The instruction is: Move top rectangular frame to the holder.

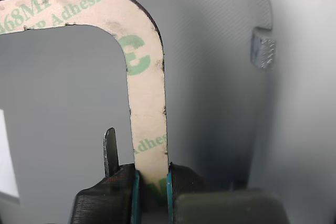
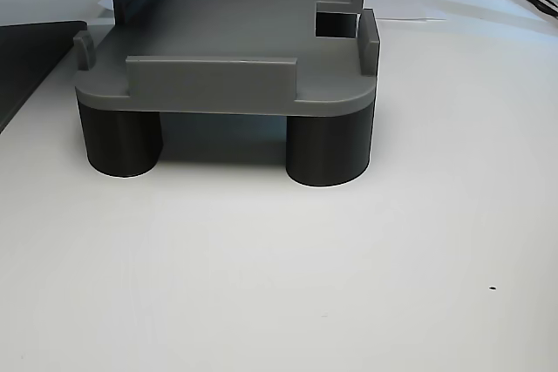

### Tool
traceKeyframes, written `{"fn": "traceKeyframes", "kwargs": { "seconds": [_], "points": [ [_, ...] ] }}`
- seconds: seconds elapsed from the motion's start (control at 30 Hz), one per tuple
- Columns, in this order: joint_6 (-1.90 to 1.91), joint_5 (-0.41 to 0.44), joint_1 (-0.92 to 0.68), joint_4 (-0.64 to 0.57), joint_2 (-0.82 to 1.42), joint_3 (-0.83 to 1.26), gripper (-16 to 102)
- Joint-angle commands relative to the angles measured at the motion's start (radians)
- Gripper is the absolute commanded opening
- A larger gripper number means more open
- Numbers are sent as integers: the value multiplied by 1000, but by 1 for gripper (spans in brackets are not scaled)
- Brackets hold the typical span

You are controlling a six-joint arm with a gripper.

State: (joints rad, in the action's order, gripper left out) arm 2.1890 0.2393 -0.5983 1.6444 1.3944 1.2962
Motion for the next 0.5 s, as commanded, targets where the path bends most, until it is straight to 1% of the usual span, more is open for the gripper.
{"fn": "traceKeyframes", "kwargs": {
  "seconds": [0.0,0.47],
  "points": [
    [2,-3,14,9,43,3,-12],
    [8,-18,28,9,15,18,-12]
  ]
}}
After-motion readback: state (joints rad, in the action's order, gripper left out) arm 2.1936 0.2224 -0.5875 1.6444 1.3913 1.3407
